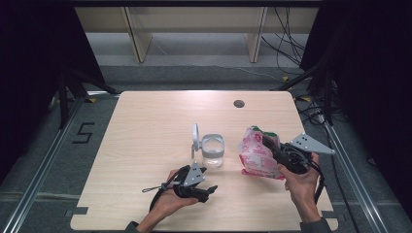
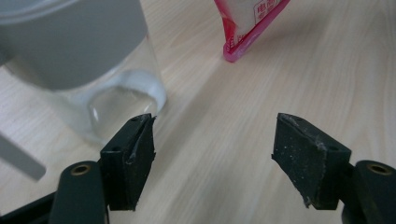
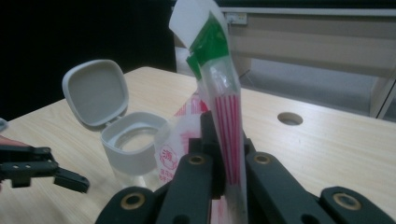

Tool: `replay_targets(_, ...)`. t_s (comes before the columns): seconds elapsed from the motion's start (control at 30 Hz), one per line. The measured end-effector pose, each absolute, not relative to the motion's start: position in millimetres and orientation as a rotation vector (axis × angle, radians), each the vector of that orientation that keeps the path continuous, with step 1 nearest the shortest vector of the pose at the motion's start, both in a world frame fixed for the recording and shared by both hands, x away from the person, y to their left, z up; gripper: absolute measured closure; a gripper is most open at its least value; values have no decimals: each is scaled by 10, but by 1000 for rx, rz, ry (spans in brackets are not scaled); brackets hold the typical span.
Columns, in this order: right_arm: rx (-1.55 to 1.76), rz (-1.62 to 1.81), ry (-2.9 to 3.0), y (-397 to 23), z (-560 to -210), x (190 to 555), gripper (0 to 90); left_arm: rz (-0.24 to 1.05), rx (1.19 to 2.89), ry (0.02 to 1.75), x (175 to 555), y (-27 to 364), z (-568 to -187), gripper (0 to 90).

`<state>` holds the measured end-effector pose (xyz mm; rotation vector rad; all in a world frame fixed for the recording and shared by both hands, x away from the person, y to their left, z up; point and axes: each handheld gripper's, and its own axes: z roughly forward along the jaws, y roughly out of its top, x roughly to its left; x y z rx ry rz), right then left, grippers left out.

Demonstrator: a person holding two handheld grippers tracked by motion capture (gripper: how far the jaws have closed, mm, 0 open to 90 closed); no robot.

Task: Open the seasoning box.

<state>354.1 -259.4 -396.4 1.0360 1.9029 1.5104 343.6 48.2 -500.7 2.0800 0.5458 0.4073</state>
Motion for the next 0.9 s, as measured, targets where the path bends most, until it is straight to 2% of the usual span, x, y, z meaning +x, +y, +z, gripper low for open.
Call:
replay_targets(0.17, 963, 1503, 1896, -2553, -3834, 3528, 900, 445, 2042, 535, 3471, 231, -5013, 301)
replay_targets(0.23, 954, 1526, 1889, -2547, -3775, 3524, 900, 401, 2058, 523, 3486, 131, -5014, 301)
replay_targets(0.4, 947, 1552, 1916, -2508, -3609, 3507, 900, 404, 2057, 511, 3518, -87, -5014, 301)
replay_targets(0.57, 937, 1584, 1946, -2398, -3512, 3467, 900, 446, 2023, 537, 3572, -273, -5056, 331)
replay_targets(0.67, 888, 1572, 1962, -2344, -3466, 3469, 900, 467, 1989, 512, 3566, -366, -5047, 437)
replay_targets(0.7, 910, 1562, 1964, -2330, -3448, 3456, 900, 487, 1973, 512, 3552, -385, -5039, 519)
replay_targets(0.73, 906, 1588, 1975, -2313, -3441, 3476, 900, 509, 1965, 518, 3548, -399, -5033, 565)
replay_targets(0.9, 884, 1547, 1994, -2216, -3376, 3533, 900, 527, 1898, 585, 3581, -435, -5023, 735)
